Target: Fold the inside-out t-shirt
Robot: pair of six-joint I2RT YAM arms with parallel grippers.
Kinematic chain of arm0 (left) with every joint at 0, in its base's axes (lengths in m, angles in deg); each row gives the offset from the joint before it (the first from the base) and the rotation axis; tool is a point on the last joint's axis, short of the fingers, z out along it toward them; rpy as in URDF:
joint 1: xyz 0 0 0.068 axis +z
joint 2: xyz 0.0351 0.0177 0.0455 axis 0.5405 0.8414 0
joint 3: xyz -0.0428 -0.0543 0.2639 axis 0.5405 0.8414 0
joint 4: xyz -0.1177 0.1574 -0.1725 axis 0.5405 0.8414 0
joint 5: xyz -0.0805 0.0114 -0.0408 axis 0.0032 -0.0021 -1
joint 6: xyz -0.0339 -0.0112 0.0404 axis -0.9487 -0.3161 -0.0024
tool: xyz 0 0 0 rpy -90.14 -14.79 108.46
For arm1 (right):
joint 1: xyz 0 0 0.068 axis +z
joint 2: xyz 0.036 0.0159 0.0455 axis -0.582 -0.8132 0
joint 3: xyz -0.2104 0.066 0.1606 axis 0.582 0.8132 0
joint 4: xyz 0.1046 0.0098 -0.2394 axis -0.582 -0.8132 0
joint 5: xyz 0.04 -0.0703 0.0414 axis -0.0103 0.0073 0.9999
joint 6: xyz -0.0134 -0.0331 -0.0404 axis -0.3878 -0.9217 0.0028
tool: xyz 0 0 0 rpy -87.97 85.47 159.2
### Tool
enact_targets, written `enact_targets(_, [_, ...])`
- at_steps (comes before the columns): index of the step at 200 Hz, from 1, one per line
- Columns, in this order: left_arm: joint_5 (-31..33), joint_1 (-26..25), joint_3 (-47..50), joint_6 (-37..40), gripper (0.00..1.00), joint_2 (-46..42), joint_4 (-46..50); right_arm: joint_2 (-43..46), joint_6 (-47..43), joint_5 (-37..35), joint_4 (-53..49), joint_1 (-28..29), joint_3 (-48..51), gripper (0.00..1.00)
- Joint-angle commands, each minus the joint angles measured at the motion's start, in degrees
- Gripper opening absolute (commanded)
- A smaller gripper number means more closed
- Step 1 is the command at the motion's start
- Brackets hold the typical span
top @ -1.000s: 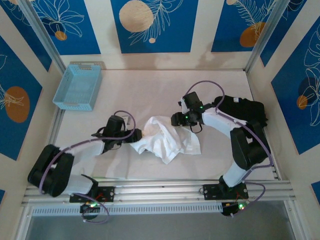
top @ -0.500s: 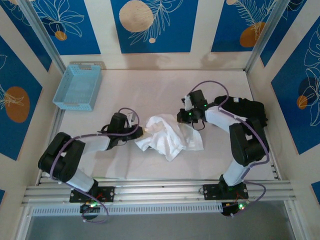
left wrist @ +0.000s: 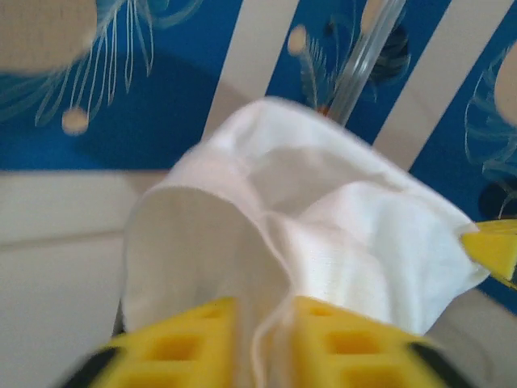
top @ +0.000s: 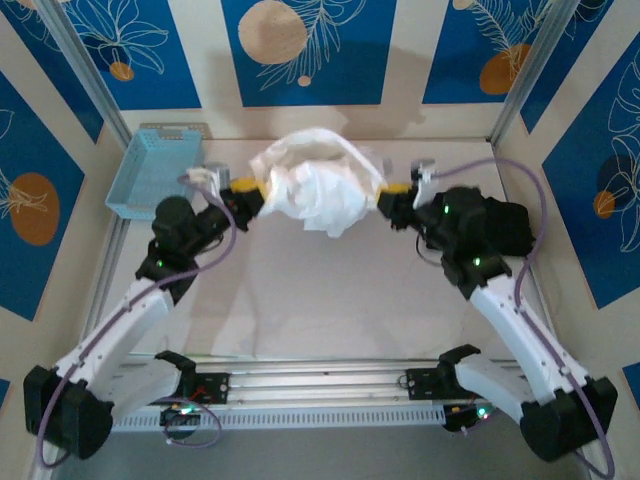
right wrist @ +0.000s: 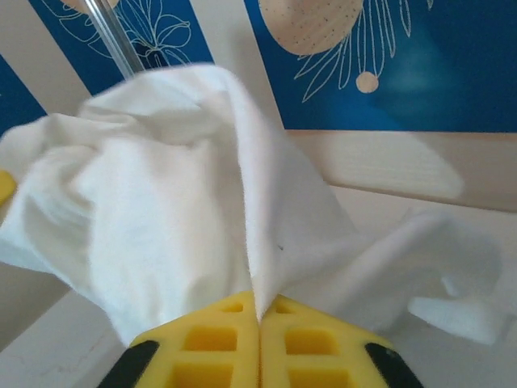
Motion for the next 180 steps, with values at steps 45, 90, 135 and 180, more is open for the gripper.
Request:
enact_targets(45, [6.39, -0.23, 14.04, -0.53, 0.69, -5.78, 19.87, -1.84, 2.89, -5.49, -5.33, 4.28, 13.98, 0.54])
enact_targets(90, [7.18, -3.9, 11.38, 0.56, 0.71, 4.02, 21.21, -16.63, -2.76, -9.39, -5.21, 13.51, 5.64, 0.58])
enact_targets(135, [16.13, -11.42, 7.13, 6.21, 0.73, 15.53, 21.02, -29.76, -10.55, -17.57, -7.86, 20.19, -1.7, 0.64])
enact_targets(180, [18.98, -11.62, 2.79, 4.73, 0.58, 28.08, 14.6, -36.14, -11.94, -20.4, -6.93, 20.42, -4.55, 0.67])
